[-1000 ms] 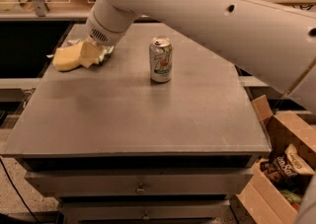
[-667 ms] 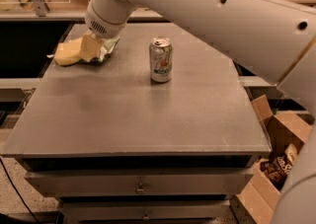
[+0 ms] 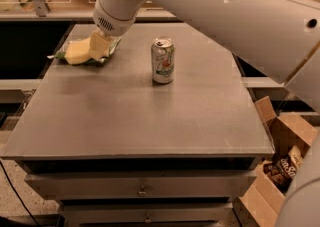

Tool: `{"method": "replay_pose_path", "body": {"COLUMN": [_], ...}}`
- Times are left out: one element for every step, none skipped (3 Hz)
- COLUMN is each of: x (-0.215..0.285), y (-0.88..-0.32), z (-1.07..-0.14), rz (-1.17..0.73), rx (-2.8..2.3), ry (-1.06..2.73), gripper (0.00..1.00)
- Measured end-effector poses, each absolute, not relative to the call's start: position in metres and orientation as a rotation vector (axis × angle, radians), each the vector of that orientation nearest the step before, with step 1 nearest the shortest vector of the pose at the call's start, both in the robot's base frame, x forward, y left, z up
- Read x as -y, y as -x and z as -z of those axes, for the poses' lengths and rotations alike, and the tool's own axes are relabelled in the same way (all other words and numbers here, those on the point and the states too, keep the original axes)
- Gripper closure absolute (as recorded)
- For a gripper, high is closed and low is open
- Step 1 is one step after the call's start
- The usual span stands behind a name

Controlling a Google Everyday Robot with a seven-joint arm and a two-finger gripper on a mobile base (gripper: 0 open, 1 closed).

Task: Move sponge near green jalapeno chip bag

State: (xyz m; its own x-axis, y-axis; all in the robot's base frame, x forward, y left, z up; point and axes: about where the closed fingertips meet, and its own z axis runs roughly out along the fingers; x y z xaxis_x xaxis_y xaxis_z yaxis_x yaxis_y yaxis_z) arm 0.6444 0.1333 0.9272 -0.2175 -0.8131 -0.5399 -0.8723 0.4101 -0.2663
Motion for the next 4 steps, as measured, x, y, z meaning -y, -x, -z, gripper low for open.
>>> {"method": "replay_pose_path", "body": {"x": [-0.128,-0.127,-0.126,-0.122], "y": [-0.647,-0.651,-0.659,-0.672], "z": [-0.930,-0.933,-0.935,-0.935], "rz": [-0.113,-0.117,-0.116,-0.102], "rx": [-2.059,-2.052,-2.047,-2.050], "ry": [1.430,1.451,1.467,1.457], "gripper": [1.00,1.00,1.00,1.00]}}
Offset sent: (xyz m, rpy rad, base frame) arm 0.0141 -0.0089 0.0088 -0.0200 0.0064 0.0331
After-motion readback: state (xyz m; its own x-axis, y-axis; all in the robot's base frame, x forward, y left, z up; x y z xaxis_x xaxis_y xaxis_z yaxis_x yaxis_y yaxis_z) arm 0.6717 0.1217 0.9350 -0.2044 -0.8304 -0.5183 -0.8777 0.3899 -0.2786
